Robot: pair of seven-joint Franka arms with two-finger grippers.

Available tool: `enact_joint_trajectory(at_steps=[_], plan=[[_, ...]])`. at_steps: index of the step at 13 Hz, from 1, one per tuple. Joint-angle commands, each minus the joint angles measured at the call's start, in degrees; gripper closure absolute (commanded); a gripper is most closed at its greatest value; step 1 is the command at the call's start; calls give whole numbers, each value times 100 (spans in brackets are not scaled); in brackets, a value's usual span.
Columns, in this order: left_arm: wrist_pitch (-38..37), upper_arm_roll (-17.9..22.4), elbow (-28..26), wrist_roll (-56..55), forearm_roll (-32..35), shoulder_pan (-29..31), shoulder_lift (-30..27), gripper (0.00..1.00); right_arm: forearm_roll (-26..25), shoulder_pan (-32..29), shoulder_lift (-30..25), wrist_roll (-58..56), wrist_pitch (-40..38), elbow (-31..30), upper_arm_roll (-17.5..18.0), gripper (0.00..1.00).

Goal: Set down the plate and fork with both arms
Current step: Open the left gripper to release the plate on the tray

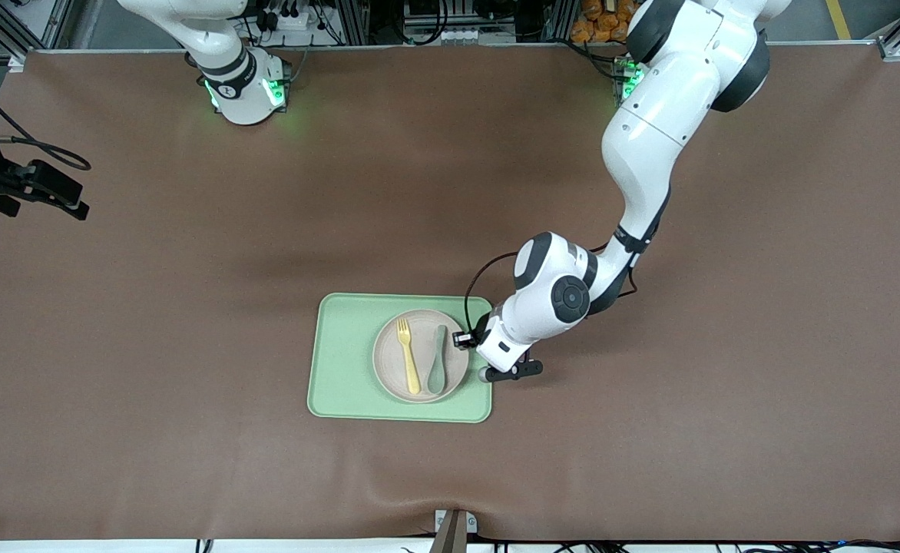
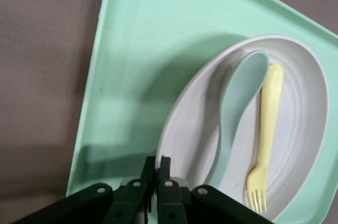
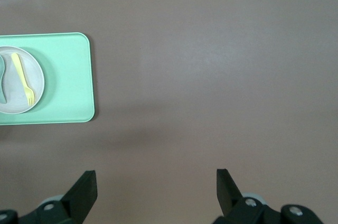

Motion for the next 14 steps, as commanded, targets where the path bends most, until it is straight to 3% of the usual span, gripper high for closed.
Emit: enact_joint_trajectory(at_steps=[1, 2, 4, 7, 9, 12, 14], plan=[[46, 68, 207, 33, -113, -75, 82, 100, 49, -67, 25, -72, -74, 79, 32, 0], [20, 68, 181, 33, -105, -48, 30, 81, 49, -67, 25, -72, -74, 79, 32, 0], [-6, 51, 111, 16, -70, -31, -128, 0, 49, -67, 25, -72, -74, 79, 32, 0], [-611, 77, 110, -2, -43, 22, -540, 0, 49, -67, 25, -72, -74, 79, 32, 0], [-1267, 112, -21, -46, -34, 161, -1119, 0, 49, -67, 25, -72, -74, 79, 32, 0], [-2902, 244, -110, 33, 1279, 644, -2253, 0, 49, -67, 25, -72, -74, 79, 32, 0], [-4017, 296, -110, 50, 1643, 873, -2877, 0, 49, -67, 25, -72, -74, 79, 32, 0]])
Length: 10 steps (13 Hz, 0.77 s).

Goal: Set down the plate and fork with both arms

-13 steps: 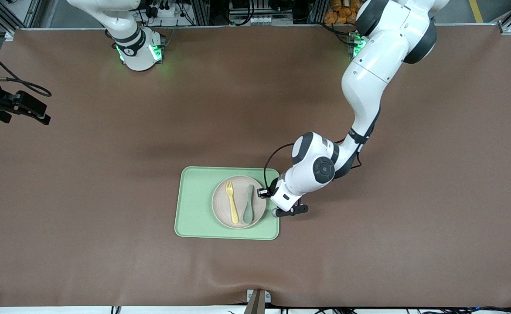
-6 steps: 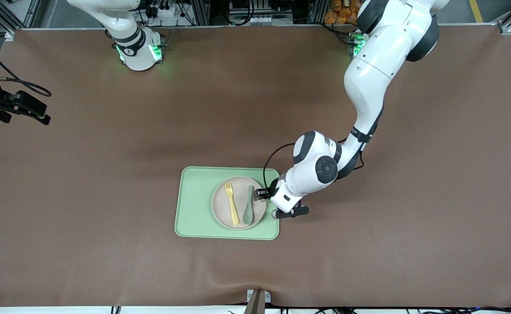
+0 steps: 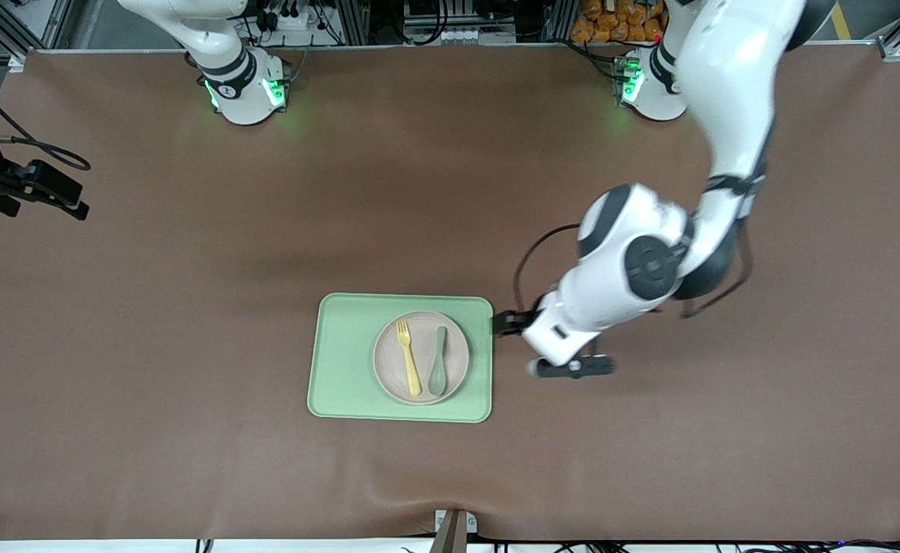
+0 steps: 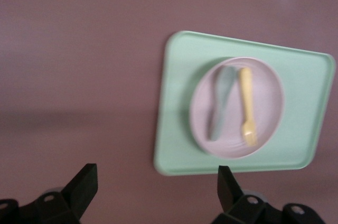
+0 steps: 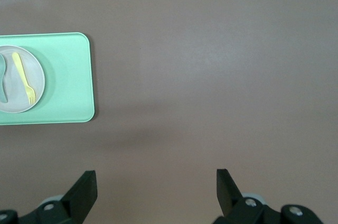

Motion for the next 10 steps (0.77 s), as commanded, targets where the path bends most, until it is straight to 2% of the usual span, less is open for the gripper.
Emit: enact_joint_trajectory(at_steps=[1, 3, 7, 10], plan=[[-1151, 50, -370, 75, 380, 408, -981, 0, 48, -66, 24, -72, -71, 80, 33, 0], [-1786, 58, -458, 338, 390, 699, -1474, 0, 48, -66, 24, -72, -71, 71, 33, 0], [-1841, 23, -1502, 1629, 407, 1630, -2800, 0, 48, -66, 24, -72, -80, 71, 33, 0], [-1806, 32, -2162, 1675, 407, 1790, -3479, 0, 48, -66, 24, -72, -80, 71, 33, 0]])
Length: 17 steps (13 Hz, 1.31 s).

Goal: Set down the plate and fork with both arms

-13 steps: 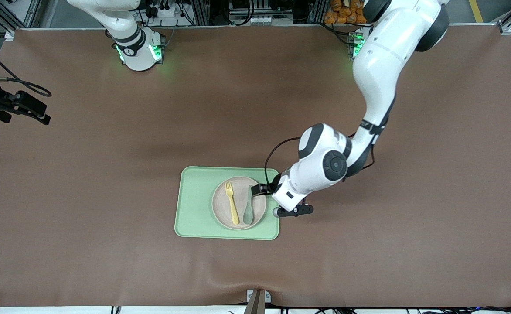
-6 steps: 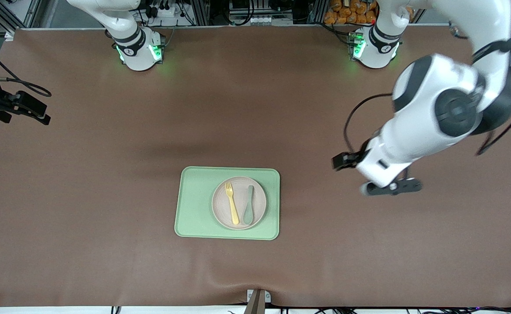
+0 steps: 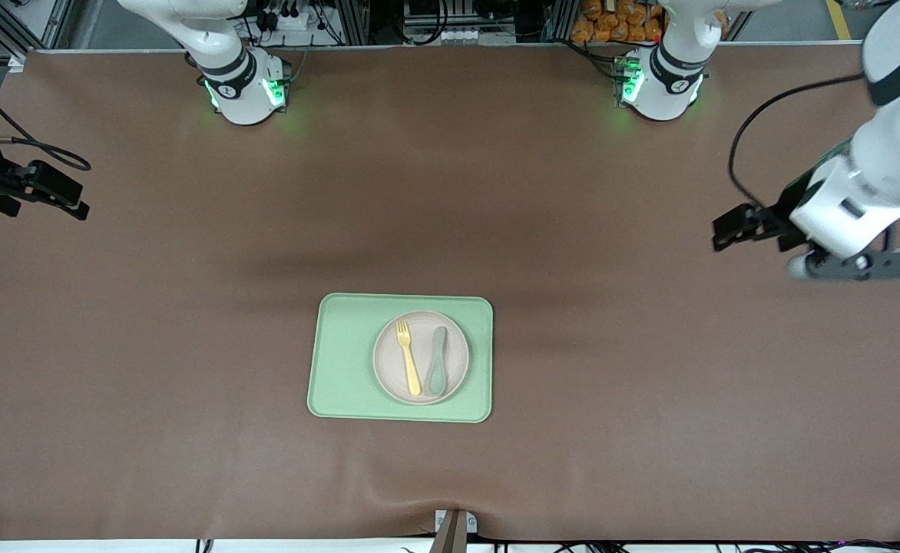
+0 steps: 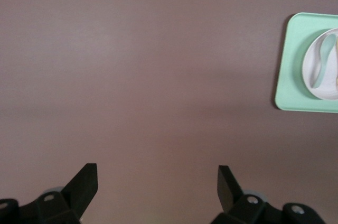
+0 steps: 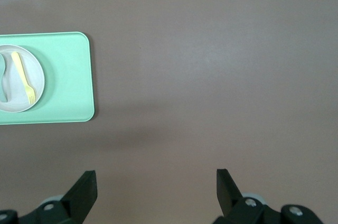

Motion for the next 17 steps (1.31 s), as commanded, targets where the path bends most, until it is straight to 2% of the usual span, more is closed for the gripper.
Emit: enact_joint_trajectory(at_steps=[1, 6, 17], plan=[[124, -37, -700, 32, 83, 105, -606, 0, 47, -47, 19, -72, -71, 72, 33, 0], [36, 16, -340, 41, 311, 141, -544, 0, 47, -65, 19, -72, -71, 72, 33, 0], [-641, 7, -392, 103, 311, 220, -887, 0, 47, -47, 19, -72, -71, 72, 33, 0]])
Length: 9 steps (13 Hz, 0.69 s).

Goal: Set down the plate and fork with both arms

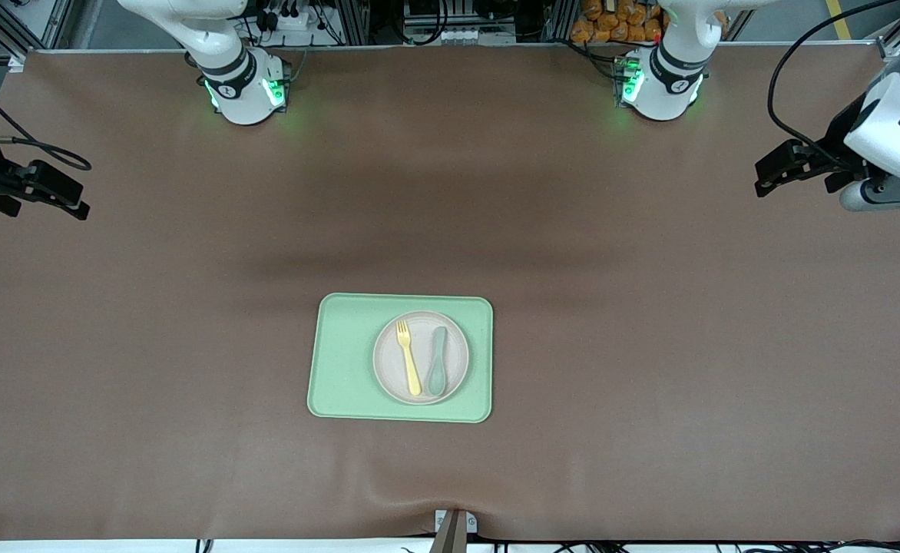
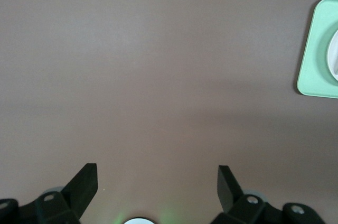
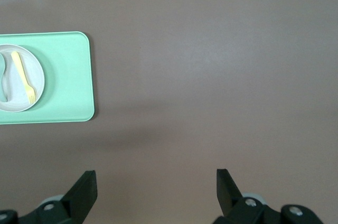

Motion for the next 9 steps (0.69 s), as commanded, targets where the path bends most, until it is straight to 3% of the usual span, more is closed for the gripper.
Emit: enact_joint_trajectory(at_steps=[1, 9], plan=[[-122, -38, -68, 103, 127, 35, -159, 0, 47, -12, 19, -63, -66, 72, 31, 0], [-114, -12, 133, 164, 127, 52, -54, 0, 82, 242, 545, -54, -23, 99, 66, 0]])
